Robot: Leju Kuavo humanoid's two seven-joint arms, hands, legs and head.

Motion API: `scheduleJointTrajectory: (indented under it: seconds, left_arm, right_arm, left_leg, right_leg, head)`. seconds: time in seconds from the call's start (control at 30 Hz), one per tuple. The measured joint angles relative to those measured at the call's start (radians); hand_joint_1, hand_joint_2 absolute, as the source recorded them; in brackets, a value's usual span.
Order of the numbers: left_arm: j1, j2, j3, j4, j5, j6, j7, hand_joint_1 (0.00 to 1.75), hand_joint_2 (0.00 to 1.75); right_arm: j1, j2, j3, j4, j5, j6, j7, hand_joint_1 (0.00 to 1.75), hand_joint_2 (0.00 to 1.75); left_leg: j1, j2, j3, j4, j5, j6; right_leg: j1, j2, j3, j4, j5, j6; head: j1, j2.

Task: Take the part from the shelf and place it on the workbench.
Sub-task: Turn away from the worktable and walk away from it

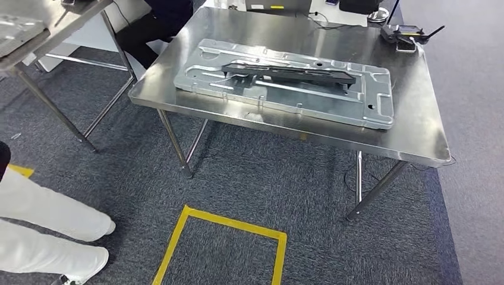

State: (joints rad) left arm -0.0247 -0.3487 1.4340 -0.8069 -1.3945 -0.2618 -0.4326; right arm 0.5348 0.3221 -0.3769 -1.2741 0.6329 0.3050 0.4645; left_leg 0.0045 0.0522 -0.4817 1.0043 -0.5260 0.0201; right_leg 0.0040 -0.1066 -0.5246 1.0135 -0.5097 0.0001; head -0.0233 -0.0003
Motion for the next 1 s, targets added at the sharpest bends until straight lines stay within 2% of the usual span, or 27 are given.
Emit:
scheduleJointTrajectory:
  seconds: [0.03, 0.07, 0.1, 0.17, 0.2, 0.23, 0.27, 0.3, 0.37, 0.4, 0.43, 0.5, 0.57, 0.63, 0.7, 0.73, 0.77, 0.8, 0.83, 0.87, 0.9, 0.93, 0.97, 1.0]
  left_arm:
    - [0.002, -0.001, 0.000, 0.000, -0.003, 0.001, -0.001, 0.00, 0.00]
    - [0.005, -0.002, 0.000, 0.000, -0.007, 0.003, -0.003, 0.00, 0.00]
    - [0.007, -0.003, 0.000, 0.000, -0.011, 0.005, -0.005, 0.00, 0.00]
    - [0.006, -0.004, 0.000, 0.000, -0.018, 0.008, -0.010, 0.00, 0.00]
    - [0.006, -0.004, 0.000, 0.000, -0.021, 0.009, -0.011, 0.00, 0.00]
    - [0.006, -0.005, 0.000, 0.000, -0.023, 0.010, -0.012, 0.00, 0.00]
    - [0.006, -0.005, 0.000, 0.000, -0.024, 0.010, -0.013, 0.00, 0.00]
    - [0.007, -0.005, 0.000, 0.000, -0.026, 0.010, -0.013, 0.00, 0.00]
    - [0.006, -0.008, 0.000, 0.000, -0.029, 0.010, -0.015, 0.00, 0.00]
    - [0.005, -0.009, 0.000, 0.000, -0.031, 0.011, -0.016, 0.00, 0.00]
    - [0.004, -0.010, 0.000, 0.000, -0.034, 0.012, -0.018, 0.00, 0.00]
    - [0.005, -0.011, 0.000, 0.000, -0.040, 0.016, -0.022, 0.00, 0.00]
    - [0.007, -0.011, 0.000, 0.001, -0.045, 0.019, -0.026, 0.00, 0.00]
    - [0.006, -0.011, 0.000, 0.002, -0.048, 0.022, -0.028, 0.00, 0.00]
    - [0.005, -0.011, 0.000, 0.002, -0.049, 0.024, -0.028, 0.00, 0.00]
    - [0.006, -0.011, 0.000, 0.003, -0.049, 0.025, -0.028, 0.00, 0.00]
    - [0.007, -0.011, 0.000, 0.003, -0.049, 0.026, -0.028, 0.00, 0.00]
    - [0.009, -0.011, 0.000, 0.003, -0.049, 0.028, -0.028, 0.00, 0.00]
    - [0.010, -0.011, 0.000, 0.003, -0.049, 0.030, -0.028, 0.00, 0.00]
    - [0.010, -0.011, 0.000, 0.004, -0.049, 0.033, -0.028, 0.00, 0.00]
    - [0.009, -0.011, 0.000, 0.004, -0.050, 0.036, -0.028, 0.00, 0.00]
    - [0.008, -0.011, 0.000, 0.004, -0.050, 0.039, -0.028, 0.00, 0.00]
    - [0.008, -0.011, 0.000, 0.005, -0.050, 0.043, -0.029, 0.00, 0.00]
    - [0.010, -0.011, 0.000, 0.005, -0.050, 0.047, -0.030, 0.00, 0.00]
  right_arm:
    - [0.000, 0.003, -0.001, 0.001, -0.005, 0.000, -0.006, 0.00, 0.00]
    - [0.000, 0.006, -0.004, 0.002, -0.008, 0.001, -0.017, 0.00, 0.00]
    - [0.002, 0.008, -0.007, 0.003, -0.008, 0.003, -0.034, 0.00, 0.00]
    - [0.005, 0.011, -0.015, 0.004, -0.003, 0.009, -0.066, 0.00, 0.00]
    - [0.006, 0.012, -0.018, 0.005, 0.000, 0.013, -0.076, 0.00, 0.00]
    - [0.006, 0.012, -0.020, 0.006, 0.003, 0.015, -0.083, 0.00, 0.00]
    - [0.006, 0.013, -0.022, 0.007, 0.005, 0.016, -0.087, 0.00, 0.00]
    - [0.006, 0.013, -0.024, 0.008, 0.007, 0.017, -0.091, 0.00, 0.00]
    - [0.006, 0.013, -0.029, 0.008, 0.012, 0.021, -0.104, 0.00, 0.00]
    - [0.006, 0.014, -0.032, 0.008, 0.015, 0.025, -0.112, 0.00, 0.00]
    - [0.006, 0.014, -0.035, 0.009, 0.018, 0.029, -0.118, 0.00, 0.00]
    - [0.006, 0.016, -0.038, 0.010, 0.022, 0.040, -0.124, 0.00, 0.00]
    - [0.007, 0.019, -0.040, 0.010, 0.022, 0.053, -0.120, 0.00, 0.00]
    - [0.010, 0.021, -0.041, 0.010, 0.018, 0.064, -0.111, 0.00, 0.00]
    - [0.014, 0.021, -0.042, 0.011, 0.016, 0.069, -0.105, 0.00, 0.00]
    - [0.015, 0.021, -0.042, 0.011, 0.014, 0.070, -0.102, 0.00, 0.00]
    - [0.016, 0.022, -0.042, 0.012, 0.009, 0.070, -0.097, 0.00, 0.00]
    - [0.016, 0.022, -0.043, 0.012, 0.003, 0.070, -0.089, 0.00, 0.00]
    - [0.016, 0.023, -0.043, 0.012, -0.004, 0.070, -0.081, 0.00, 0.00]
    - [0.017, 0.024, -0.043, 0.011, -0.011, 0.070, -0.073, 0.00, 0.00]
    - [0.018, 0.024, -0.043, 0.011, -0.018, 0.068, -0.065, 0.00, 0.00]
    - [0.019, 0.024, -0.043, 0.010, -0.024, 0.066, -0.060, 0.00, 0.00]
    - [0.020, 0.024, -0.044, 0.006, -0.030, 0.062, -0.056, 0.00, 0.00]
    - [0.021, 0.024, -0.046, 0.002, -0.035, 0.057, -0.053, 0.00, 0.00]
  left_leg:
    - [0.002, -0.007, -0.003, -0.008, 0.002, 0.005]
    - [0.005, -0.015, -0.008, -0.013, 0.008, 0.012]
    - [0.007, -0.022, -0.013, -0.017, 0.015, 0.018]
    - [0.005, -0.037, -0.030, -0.016, 0.028, 0.028]
    - [0.004, -0.045, -0.039, -0.015, 0.033, 0.030]
    - [0.002, -0.056, -0.047, -0.013, 0.038, 0.031]
    - [0.001, -0.067, -0.053, -0.012, 0.043, 0.030]
    - [0.000, -0.078, -0.058, -0.009, 0.047, 0.028]
    - [-0.003, -0.098, -0.065, -0.003, 0.054, 0.023]
    - [-0.005, -0.107, -0.069, 0.001, 0.057, 0.019]
    - [-0.005, -0.115, -0.072, 0.003, 0.061, 0.015]
    - [-0.005, -0.131, -0.079, 0.004, 0.069, 0.002]
    - [-0.004, -0.119, -0.091, 0.022, 0.055, -0.008]
    - [0.000, -0.084, -0.130, 0.109, -0.007, -0.018]
    - [0.006, -0.066, -0.183, 0.240, -0.077, -0.032]
    - [0.010, -0.063, -0.196, 0.281, -0.090, -0.038]
    - [0.014, -0.060, -0.192, 0.287, -0.085, -0.043]
    - [0.017, -0.055, -0.168, 0.253, -0.061, -0.046]
    - [0.020, -0.043, -0.127, 0.186, -0.028, -0.048]
    - [0.021, -0.023, -0.088, 0.114, -0.003, -0.048]
    - [0.019, -0.008, -0.058, 0.057, 0.013, -0.042]
    - [0.016, 0.003, -0.043, 0.024, 0.019, -0.035]
    - [0.012, 0.006, -0.042, 0.013, 0.016, -0.026]
    - [0.009, -0.004, -0.045, 0.012, 0.018, -0.017]
  right_leg:
    - [-0.001, 0.001, -0.002, 0.004, -0.001, 0.006]
    - [-0.002, 0.016, -0.009, 0.019, -0.014, 0.013]
    - [-0.004, 0.040, -0.022, 0.052, -0.041, 0.018]
    - [-0.009, 0.089, -0.070, 0.169, -0.121, 0.024]
    - [-0.010, 0.098, -0.093, 0.228, -0.151, 0.024]
    - [-0.010, 0.101, -0.102, 0.262, -0.162, 0.024]
    - [-0.010, 0.103, -0.092, 0.257, -0.151, 0.022]
    - [-0.010, 0.107, -0.063, 0.214, -0.124, 0.019]
    - [-0.008, 0.138, 0.021, 0.068, -0.065, 0.006]
    - [-0.007, 0.152, 0.049, 0.013, -0.048, 0.001]
    - [-0.006, 0.161, 0.063, -0.018, -0.042, -0.003]
    - [-0.005, 0.149, 0.062, -0.027, -0.037, -0.008]
    - [-0.010, 0.126, 0.061, -0.035, -0.028, -0.019]
    - [-0.014, 0.099, 0.057, -0.040, -0.020, -0.029]
    - [-0.013, 0.073, 0.051, -0.039, -0.019, -0.031]
    - [-0.013, 0.060, 0.049, -0.038, -0.019, -0.031]
    - [-0.014, 0.048, 0.048, -0.036, -0.019, -0.030]
    - [-0.014, 0.036, 0.048, -0.033, -0.020, -0.027]
    - [-0.016, 0.025, 0.048, -0.029, -0.023, -0.023]
    - [-0.016, 0.015, 0.048, -0.025, -0.026, -0.019]
    - [-0.014, 0.006, 0.048, -0.019, -0.030, -0.012]
    - [-0.012, -0.002, 0.048, -0.016, -0.033, -0.006]
    - [-0.010, -0.009, 0.048, -0.014, -0.035, 0.001]
    - [-0.009, -0.016, 0.050, -0.013, -0.036, 0.006]
  head:
    - [0.000, 0.000]
    - [0.000, 0.000]
    - [0.000, 0.000]
    - [0.000, 0.000]
    - [0.000, 0.000]
    - [0.001, 0.000]
    - [0.001, 0.000]
    - [0.001, 0.000]
    - [0.000, 0.000]
    - [0.000, 0.000]
    - [0.000, 0.000]
    - [0.000, 0.000]
    - [-0.001, 0.000]
    - [-0.003, 0.000]
    - [-0.004, 0.000]
    - [-0.004, 0.000]
    - [-0.004, 0.000]
    - [-0.004, 0.000]
    - [-0.004, 0.000]
    - [-0.004, 0.000]
    - [-0.004, 0.000]
    - [-0.003, 0.000]
    - [-0.002, 0.000]
    - [-0.002, 0.000]
